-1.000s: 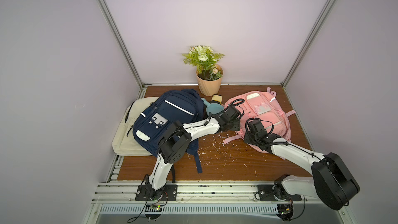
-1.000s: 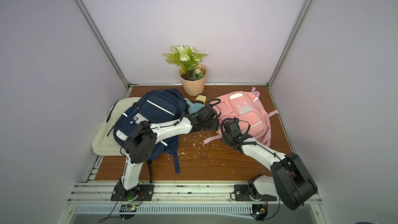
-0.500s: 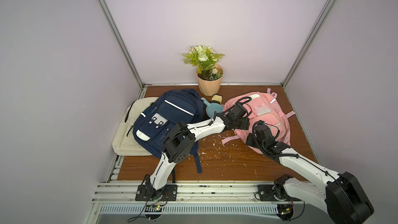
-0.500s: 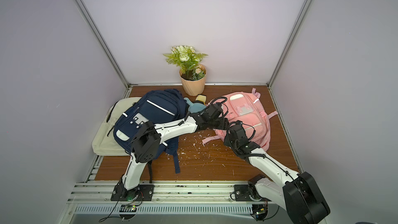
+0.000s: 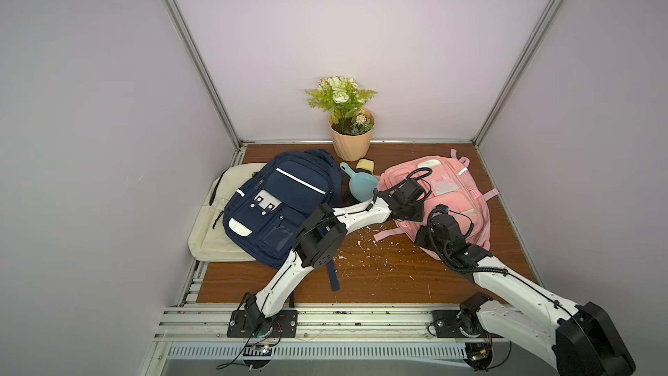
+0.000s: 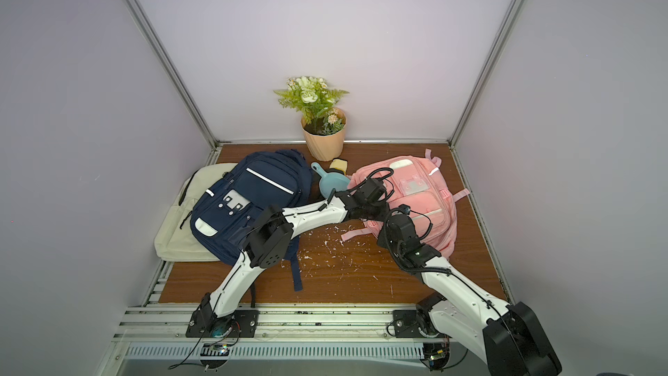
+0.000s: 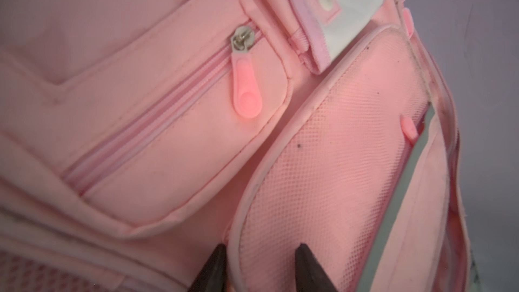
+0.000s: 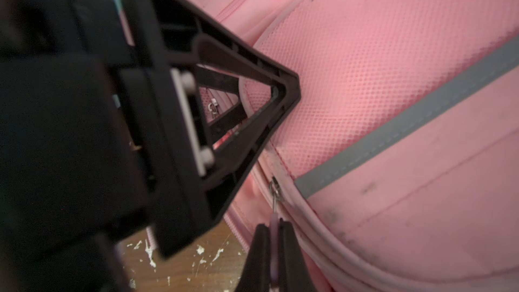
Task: Zip up the backpack
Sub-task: Zip the zipper on the backpack.
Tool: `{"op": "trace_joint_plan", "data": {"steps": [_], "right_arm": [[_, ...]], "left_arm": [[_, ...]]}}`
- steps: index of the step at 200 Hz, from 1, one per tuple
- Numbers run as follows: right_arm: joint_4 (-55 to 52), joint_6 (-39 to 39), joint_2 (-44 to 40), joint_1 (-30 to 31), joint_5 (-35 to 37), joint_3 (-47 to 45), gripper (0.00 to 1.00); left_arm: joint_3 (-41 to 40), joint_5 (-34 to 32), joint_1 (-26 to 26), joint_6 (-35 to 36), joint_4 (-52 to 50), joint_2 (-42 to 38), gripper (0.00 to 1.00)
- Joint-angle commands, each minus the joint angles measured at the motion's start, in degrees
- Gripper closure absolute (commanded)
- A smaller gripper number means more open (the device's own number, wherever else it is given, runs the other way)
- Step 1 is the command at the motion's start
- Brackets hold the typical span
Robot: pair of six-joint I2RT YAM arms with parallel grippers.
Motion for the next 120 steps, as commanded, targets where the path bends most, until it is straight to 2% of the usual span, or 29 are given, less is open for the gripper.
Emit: {"op": "trace_joint_plan", "data": {"steps": [1, 31, 50, 70, 98, 120], "right_arm": [[-1.9, 1.53, -2.24, 1.31, -0.56, 0.31, 1.0], [-6.08, 2.61, -4.39, 1.31, 1.59, -0.31, 1.0], [-8.18, 2.98, -6.27, 1.31, 1.91, -0.77, 1.0], [-10.3, 3.36, -8.23, 1.31, 2.63, -1.44, 1.0], [-11.19, 3.08, -9.54, 1.31, 1.75, -2.56, 1.0], [-11.58, 2.97, -9.56, 1.31, 1.16, -3.16, 1.0]], "left_arm": [[3.42, -1.83, -1.03, 1.47, -3.19, 1.81, 0.7], [6.36, -3.96, 1.3, 3.04, -6.42, 1.93, 0.89], [7.31, -6.43, 3.29, 4.62, -8.04, 0.95, 0.96], [9.78, -8.66, 5.17, 7.08, -9.45, 0.63, 1.0], [16.44, -8.84, 7.09, 10.26, -13.08, 3.15, 1.0], [17.96, -9.11, 7.92, 10.46, -12.92, 3.81, 1.0]]}}
